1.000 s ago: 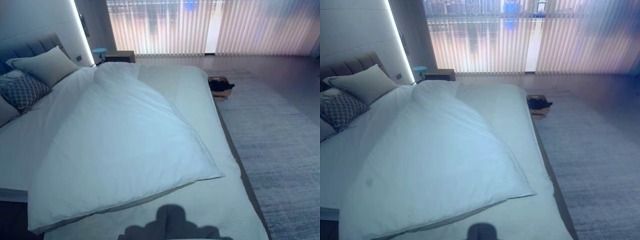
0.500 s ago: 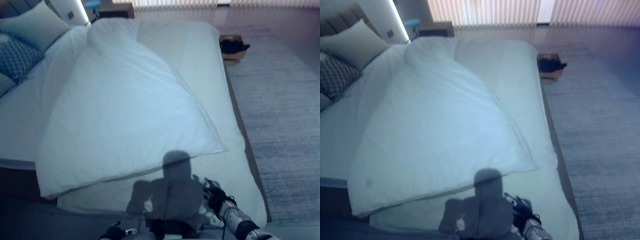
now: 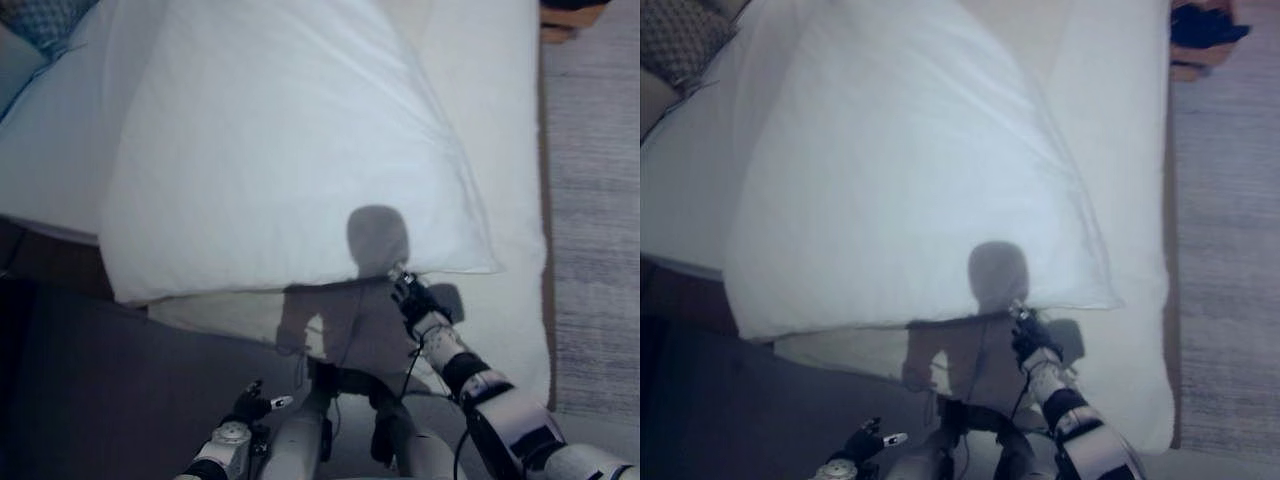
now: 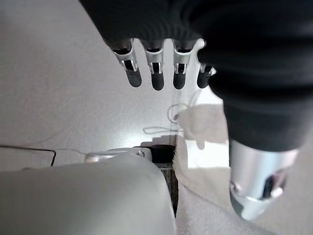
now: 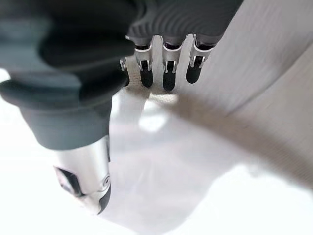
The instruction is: Make the bed
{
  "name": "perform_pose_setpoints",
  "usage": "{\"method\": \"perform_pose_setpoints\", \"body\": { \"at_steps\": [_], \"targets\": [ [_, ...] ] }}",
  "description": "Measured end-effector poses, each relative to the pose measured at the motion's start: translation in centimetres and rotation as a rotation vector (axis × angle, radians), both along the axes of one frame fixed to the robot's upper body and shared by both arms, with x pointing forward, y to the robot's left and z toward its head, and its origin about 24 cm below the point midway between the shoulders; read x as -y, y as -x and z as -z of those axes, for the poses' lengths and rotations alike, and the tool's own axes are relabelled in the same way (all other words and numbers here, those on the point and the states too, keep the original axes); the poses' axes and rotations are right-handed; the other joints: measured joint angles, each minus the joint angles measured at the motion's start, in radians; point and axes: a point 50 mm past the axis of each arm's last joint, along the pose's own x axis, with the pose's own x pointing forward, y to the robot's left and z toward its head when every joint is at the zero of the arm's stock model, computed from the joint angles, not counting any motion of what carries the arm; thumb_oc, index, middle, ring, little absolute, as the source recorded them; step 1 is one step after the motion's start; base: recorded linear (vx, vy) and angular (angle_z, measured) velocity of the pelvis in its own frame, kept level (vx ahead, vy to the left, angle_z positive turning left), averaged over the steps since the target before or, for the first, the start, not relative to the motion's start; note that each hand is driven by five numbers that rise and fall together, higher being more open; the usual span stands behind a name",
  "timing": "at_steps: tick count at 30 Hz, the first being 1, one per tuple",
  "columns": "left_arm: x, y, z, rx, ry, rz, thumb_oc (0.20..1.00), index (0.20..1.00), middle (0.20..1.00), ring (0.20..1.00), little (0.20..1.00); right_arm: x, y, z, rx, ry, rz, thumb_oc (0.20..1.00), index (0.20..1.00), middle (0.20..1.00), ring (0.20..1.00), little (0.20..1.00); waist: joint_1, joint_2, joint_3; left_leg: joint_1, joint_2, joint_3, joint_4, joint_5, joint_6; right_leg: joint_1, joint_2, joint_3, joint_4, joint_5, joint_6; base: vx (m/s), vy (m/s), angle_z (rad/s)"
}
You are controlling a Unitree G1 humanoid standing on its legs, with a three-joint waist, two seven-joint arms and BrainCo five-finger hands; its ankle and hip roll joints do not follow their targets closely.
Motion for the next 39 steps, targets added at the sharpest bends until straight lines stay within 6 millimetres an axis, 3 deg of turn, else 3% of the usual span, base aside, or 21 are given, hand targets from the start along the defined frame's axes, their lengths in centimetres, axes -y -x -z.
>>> {"method": "perform_pose_setpoints", "body": {
  "at_steps": [4,17,24,25,26,27,36,39],
  "targets": [
    [0.5,-1.1,-0.7,0.053,0.010,0.024,1.000,1.000,1.000,1.000,1.000,1.3,-2.8,-5.2,0.120,-0.054,0.105,1.000,1.000,1.000,1.000,1.000,0.035,0.022,0.036,-0.074,-0.007,-0.010,0.006,0.014,0.003,-0.065,-0.007,-0.011,0.000,0.010,-0.006,-0.01,0.025,0.11],
    [2.3,-3.2,-2.5,0.169,0.045,0.081,1.000,1.000,1.000,1.000,1.000,6.2,-4.8,-12.5,0.203,-0.173,0.402,1.000,1.000,1.000,1.000,1.000,0.078,0.039,0.057,-0.213,-0.017,-0.079,-0.028,0.071,-0.001,-0.201,-0.016,-0.054,0.001,0.025,-0.001,0.01,0.013,0.11],
    [3.4,-4.1,-3.4,0.219,0.049,0.129,1.000,1.000,1.000,1.000,1.000,6.8,-5.2,-15.3,0.192,-0.199,0.480,1.000,1.000,1.000,1.000,1.000,0.078,0.040,0.057,-0.262,-0.024,-0.086,-0.031,0.090,0.004,-0.256,-0.025,-0.062,0.017,0.031,0.013,0.01,0.018,0.03],
    [3.7,-4.2,-3.6,0.228,0.053,0.141,1.000,1.000,1.000,1.000,1.000,6.8,-5.3,-15.7,0.190,-0.201,0.486,0.617,0.617,0.617,0.617,0.617,0.079,0.040,0.058,-0.268,-0.026,-0.086,-0.031,0.093,0.005,-0.265,-0.029,-0.062,0.027,0.031,0.013,0.00,0.000,0.00],
    [3.8,-4.2,-3.6,0.231,0.054,0.144,1.000,1.000,1.000,1.000,1.000,6.7,-5.3,-15.9,0.189,-0.204,0.488,0.445,0.445,0.445,0.445,0.445,0.079,0.040,0.058,-0.271,-0.027,-0.086,-0.031,0.093,0.004,-0.268,-0.029,-0.062,0.028,0.031,0.013,0.00,0.000,0.00],
    [4.0,-4.3,-3.7,0.237,0.058,0.153,1.000,1.000,1.000,1.000,1.000,6.7,-5.4,-16.3,0.193,-0.205,0.492,0.200,0.200,0.200,0.200,0.200,0.079,0.040,0.058,-0.274,-0.028,-0.086,-0.031,0.095,0.003,-0.275,-0.032,-0.062,0.035,0.031,0.013,0.00,0.000,0.00],
    [5.2,-5.3,-5.2,0.307,0.145,0.135,1.000,1.000,1.000,1.000,1.000,6.4,-5.5,-18.4,0.295,-0.153,0.481,0.200,0.200,0.200,0.200,0.200,0.076,0.040,0.058,-0.293,-0.032,-0.083,-0.031,0.105,0.006,-0.305,-0.042,-0.064,0.064,0.030,0.014,0.00,0.013,0.00],
    [6.7,-6.6,-8.0,0.429,0.246,0.175,1.000,1.000,1.000,1.000,1.000,5.5,-5.3,-20.3,0.445,-0.025,0.409,0.200,0.200,0.200,0.200,0.200,0.069,0.038,0.076,-0.270,-0.032,-0.074,-0.031,0.112,0.016,-0.288,-0.043,-0.056,0.067,0.035,0.011,0.00,0.049,-0.05]
  ]
}}
